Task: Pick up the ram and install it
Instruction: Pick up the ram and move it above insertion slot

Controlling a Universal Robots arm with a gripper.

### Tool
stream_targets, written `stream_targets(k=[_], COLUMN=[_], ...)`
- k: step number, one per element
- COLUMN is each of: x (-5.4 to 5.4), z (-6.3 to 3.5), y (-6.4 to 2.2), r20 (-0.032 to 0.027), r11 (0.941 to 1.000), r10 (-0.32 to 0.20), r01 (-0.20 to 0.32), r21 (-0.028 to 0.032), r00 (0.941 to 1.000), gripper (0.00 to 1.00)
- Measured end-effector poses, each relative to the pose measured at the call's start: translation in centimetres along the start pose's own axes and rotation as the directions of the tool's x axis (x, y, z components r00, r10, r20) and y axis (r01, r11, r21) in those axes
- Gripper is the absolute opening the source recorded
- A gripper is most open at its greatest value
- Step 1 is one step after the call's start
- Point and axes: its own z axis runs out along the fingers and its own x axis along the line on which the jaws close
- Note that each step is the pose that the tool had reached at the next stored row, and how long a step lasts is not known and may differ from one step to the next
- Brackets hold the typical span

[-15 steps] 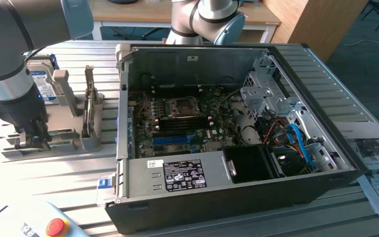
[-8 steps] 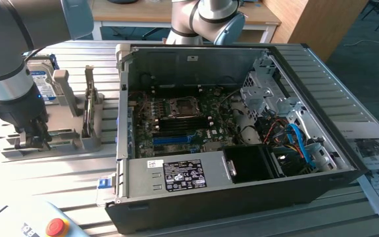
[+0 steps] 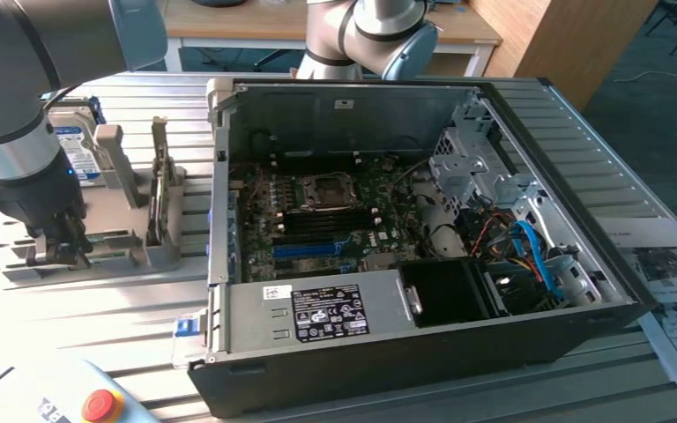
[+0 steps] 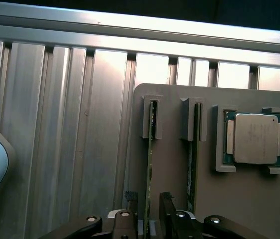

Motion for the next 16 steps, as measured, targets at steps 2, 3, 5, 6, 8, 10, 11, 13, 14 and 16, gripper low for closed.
stream_targets(k=[2,3,5,6,8,10,11,13,14,16], x=[-0.02,-0.02,-0.02,-0.02,-0.02,-0.02,-0.02,-0.02,-0.01,0.0], z=[0.01,0.01,0.01,0.0,0.0,0.0,0.0,0.0,0.0,0.0], y=[0.0,0.0,0.0,0.0,0.0,0.0,0.0,-0.05,-0.09,-0.16], r20=[0.0002,0.0001,0.0001,0.0,0.0,0.0,0.0,0.0,0.0,0.0], r11=[1.0,1.0,1.0,1.0,1.0,1.0,1.0,1.0,1.0,1.0], r10=[0.0,0.0,0.0,0.0,0.0,0.0,0.0,0.0,0.0,0.0], r01=[0.0,0.0,0.0,0.0,0.0,0.0,0.0,0.0,0.0,0.0], r21=[0.0002,0.0002,0.0001,0.0001,0.0,0.0,0.0,0.0,0.0,0.0001], r00=[1.0,1.0,1.0,1.0,1.0,1.0,1.0,1.0,1.0,1.0], gripper=[0.31,0.3,0.23,0.23,0.23,0.23,0.23,0.23,0.23,0.23])
